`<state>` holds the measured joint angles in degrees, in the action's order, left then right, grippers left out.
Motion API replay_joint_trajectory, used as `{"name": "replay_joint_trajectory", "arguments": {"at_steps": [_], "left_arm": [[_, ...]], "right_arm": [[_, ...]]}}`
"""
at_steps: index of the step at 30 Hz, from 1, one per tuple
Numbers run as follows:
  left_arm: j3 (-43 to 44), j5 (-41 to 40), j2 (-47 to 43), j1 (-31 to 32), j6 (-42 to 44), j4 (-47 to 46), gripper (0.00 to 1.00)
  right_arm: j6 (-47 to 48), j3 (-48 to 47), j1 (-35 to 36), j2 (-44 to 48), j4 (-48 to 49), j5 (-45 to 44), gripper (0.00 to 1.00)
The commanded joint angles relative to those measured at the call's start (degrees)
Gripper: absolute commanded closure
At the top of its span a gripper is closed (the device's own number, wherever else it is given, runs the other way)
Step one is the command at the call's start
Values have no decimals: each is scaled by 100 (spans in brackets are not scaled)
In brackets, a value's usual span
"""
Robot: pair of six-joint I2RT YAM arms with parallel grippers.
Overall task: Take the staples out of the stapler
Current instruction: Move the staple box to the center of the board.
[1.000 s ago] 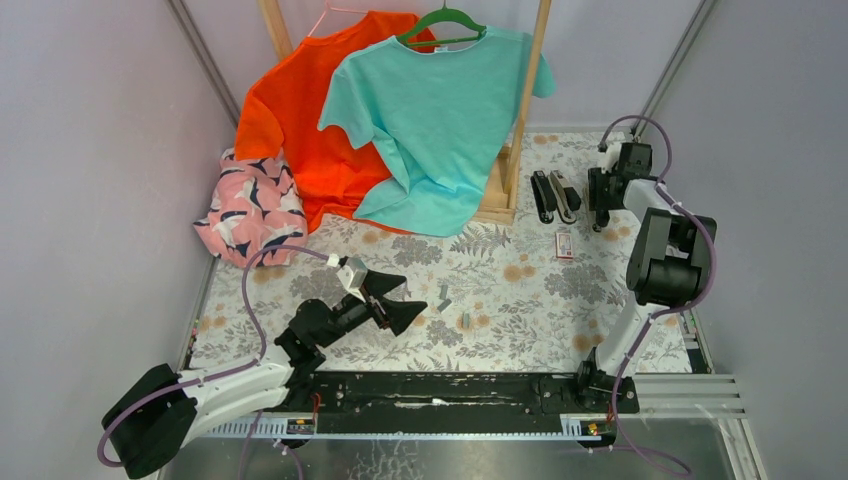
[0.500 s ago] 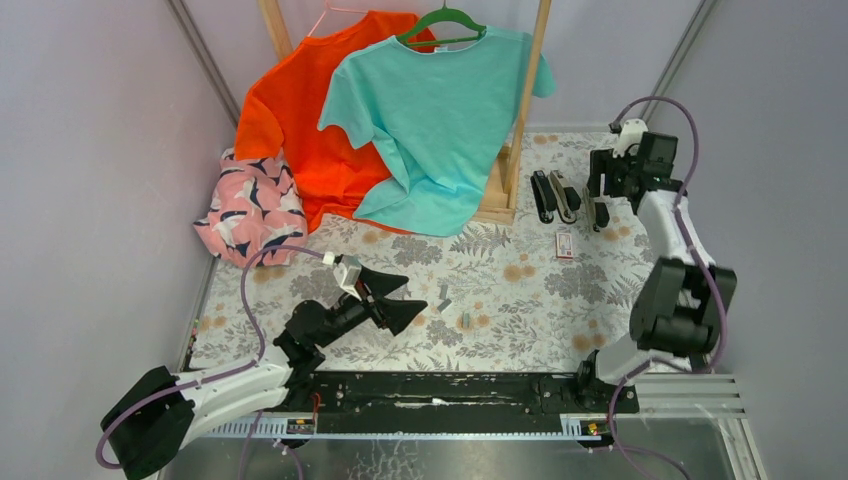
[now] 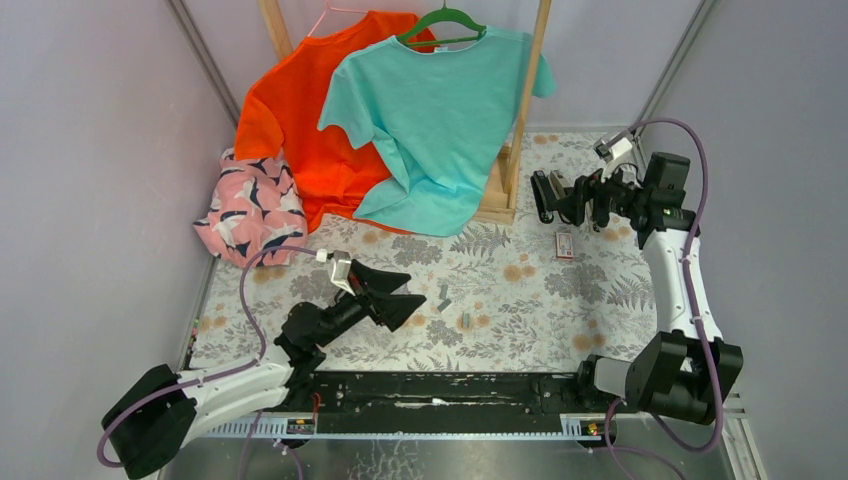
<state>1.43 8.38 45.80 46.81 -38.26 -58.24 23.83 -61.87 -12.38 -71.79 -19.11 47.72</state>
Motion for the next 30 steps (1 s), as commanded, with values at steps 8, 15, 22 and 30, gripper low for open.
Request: {"name": "replay_joint_trajectory", "arguments": {"at_steps": [8, 15, 22, 30], "left_arm": [[-25, 20, 318, -55, -145, -575, 0], [-34, 2, 420, -63, -124, -611, 0], [-35, -45, 497, -62, -96, -614, 0], [-39, -47, 615, -70, -94, -654, 0]], "right_arm": [[565, 182, 10, 82, -312, 603, 22], [852, 220, 15, -361, -435, 220, 22], [1075, 368, 138, -812, -332, -546, 22], [1127, 597, 538, -1276, 20, -1809, 21]]}}
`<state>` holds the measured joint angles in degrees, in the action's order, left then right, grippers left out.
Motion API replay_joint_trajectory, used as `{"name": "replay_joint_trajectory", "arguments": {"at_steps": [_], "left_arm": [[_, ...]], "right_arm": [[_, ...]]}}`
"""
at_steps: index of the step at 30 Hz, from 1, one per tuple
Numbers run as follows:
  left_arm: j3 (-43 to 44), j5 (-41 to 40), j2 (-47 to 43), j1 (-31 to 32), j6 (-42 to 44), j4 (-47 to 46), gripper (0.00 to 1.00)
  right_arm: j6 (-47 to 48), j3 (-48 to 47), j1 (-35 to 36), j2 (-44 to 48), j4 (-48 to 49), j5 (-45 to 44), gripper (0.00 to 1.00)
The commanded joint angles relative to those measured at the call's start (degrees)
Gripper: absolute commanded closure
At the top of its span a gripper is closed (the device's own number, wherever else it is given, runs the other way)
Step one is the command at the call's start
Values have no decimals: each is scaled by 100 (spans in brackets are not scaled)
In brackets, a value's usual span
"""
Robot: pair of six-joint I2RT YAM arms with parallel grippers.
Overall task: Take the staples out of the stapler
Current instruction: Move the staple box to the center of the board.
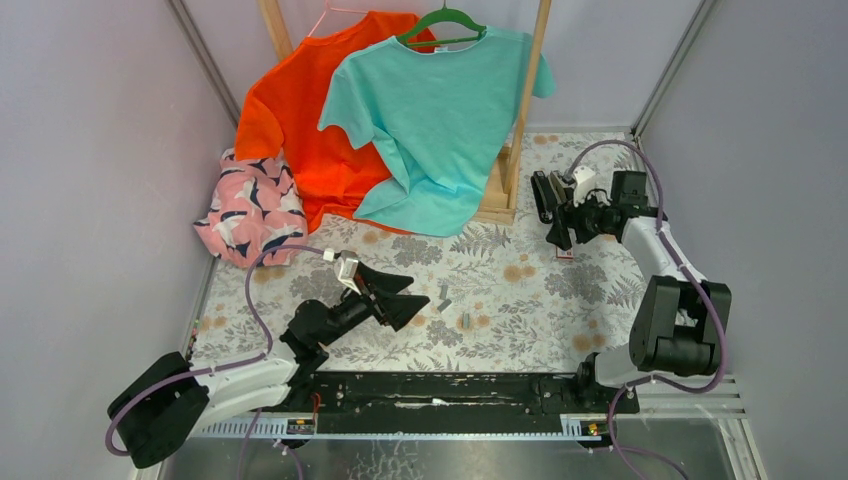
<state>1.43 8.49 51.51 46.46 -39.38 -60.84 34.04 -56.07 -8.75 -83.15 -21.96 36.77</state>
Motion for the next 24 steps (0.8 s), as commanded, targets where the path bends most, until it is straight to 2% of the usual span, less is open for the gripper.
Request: {"name": "replay_joint_trajectory", "arguments": {"at_steps": [1, 9, 18, 24], "left_arm": [[-46, -65, 44, -31, 18, -394, 0], [-64, -85, 44, -39, 44, -368, 0], [-64, -107, 43, -35, 53, -325, 0], [-56, -94, 66, -32, 44, -342, 0]], "right_arm": [[103, 36, 225, -199, 358, -927, 21], [-166, 85, 604, -854, 770, -2157, 21], [-249, -46, 690, -1506, 736, -2630, 22], [-252, -115, 691, -1682, 572, -2571, 24]]}}
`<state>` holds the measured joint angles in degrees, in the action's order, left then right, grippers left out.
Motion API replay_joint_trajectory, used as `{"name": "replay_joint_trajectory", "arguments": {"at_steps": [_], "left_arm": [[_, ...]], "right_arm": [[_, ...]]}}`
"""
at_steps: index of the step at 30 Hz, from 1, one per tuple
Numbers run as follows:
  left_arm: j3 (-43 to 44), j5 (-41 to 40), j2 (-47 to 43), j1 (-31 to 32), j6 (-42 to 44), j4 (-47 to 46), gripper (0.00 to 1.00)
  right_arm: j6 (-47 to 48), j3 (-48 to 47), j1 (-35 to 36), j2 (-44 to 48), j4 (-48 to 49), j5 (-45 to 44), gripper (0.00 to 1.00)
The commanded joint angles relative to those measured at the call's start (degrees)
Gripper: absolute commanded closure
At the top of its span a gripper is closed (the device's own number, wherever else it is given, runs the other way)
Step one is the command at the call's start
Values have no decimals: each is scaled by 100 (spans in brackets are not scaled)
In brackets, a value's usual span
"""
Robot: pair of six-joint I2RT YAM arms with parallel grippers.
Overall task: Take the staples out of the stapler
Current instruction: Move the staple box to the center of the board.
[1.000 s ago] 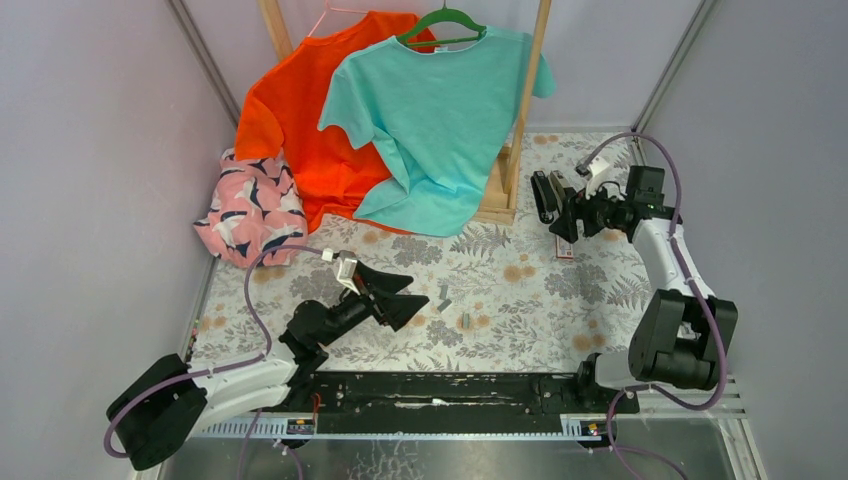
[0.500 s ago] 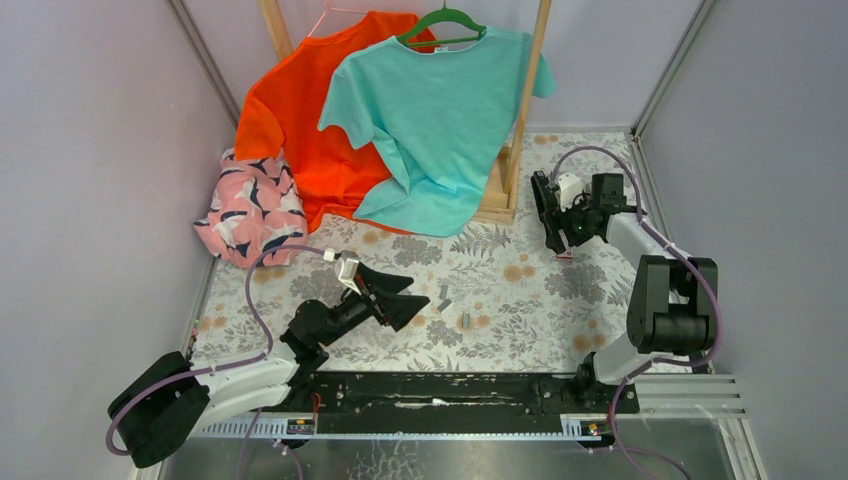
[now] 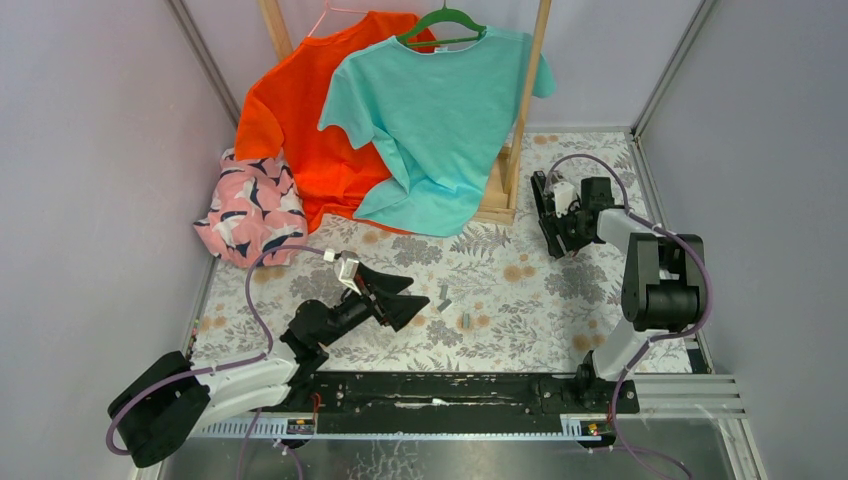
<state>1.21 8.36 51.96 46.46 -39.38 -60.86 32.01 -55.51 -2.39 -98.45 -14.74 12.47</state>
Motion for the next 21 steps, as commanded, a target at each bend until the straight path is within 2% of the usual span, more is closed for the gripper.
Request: {"name": "replay_joint_trajectory", "arguments": {"at_steps": [1, 8, 16, 21], "left_arm": [[-31, -80, 26, -33, 36, -339, 0], [-24, -91, 40, -40, 44, -344, 0], [-16, -60, 239, -35, 1, -498, 0], [-15, -42, 250, -35, -18, -528, 0]], "right_arm": [[-48, -193, 55, -164, -168, -132, 24], [137, -56, 55, 219, -232, 86, 25], [471, 28, 135, 869, -807, 1091, 30], [233, 54, 170, 877, -567, 677, 30]]}}
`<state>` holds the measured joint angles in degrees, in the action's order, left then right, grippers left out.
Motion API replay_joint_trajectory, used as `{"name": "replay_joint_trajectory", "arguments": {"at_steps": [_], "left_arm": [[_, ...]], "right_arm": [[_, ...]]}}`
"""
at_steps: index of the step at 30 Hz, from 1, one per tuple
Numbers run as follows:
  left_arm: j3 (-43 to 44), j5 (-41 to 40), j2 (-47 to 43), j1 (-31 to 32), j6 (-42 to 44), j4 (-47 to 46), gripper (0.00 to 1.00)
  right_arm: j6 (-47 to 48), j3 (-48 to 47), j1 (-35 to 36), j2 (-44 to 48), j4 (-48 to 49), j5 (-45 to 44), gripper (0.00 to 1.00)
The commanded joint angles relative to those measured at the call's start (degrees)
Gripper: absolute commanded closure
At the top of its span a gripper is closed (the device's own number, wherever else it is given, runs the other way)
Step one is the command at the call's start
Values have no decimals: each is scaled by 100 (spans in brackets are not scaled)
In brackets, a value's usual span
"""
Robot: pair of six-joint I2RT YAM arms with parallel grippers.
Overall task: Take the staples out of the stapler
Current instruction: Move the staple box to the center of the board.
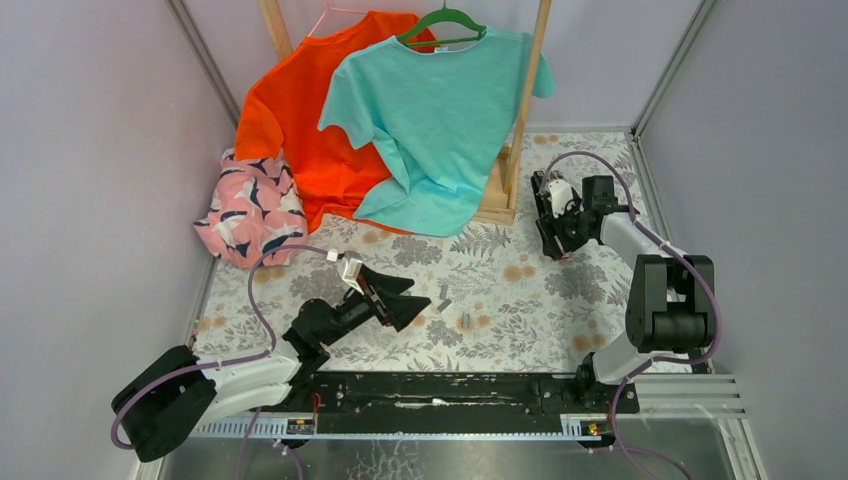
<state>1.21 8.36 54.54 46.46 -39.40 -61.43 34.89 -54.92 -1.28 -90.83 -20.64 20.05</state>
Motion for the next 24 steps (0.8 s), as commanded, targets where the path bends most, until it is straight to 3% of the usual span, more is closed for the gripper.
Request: {"name": "replay_joint_trajectory", "arguments": {"at_steps": [1, 11, 24], "left_arm": [[-22, -48, -28, -35, -11, -457, 0], [-35, -72, -130, -36, 15, -358, 0], [-36, -72, -187, -37, 20, -287, 0]], "right_arm": [[-95, 1, 58, 101, 102, -208, 29], [-346, -220, 58, -726, 351, -683, 23], [-62, -210, 65, -954, 189, -422, 43]]}}
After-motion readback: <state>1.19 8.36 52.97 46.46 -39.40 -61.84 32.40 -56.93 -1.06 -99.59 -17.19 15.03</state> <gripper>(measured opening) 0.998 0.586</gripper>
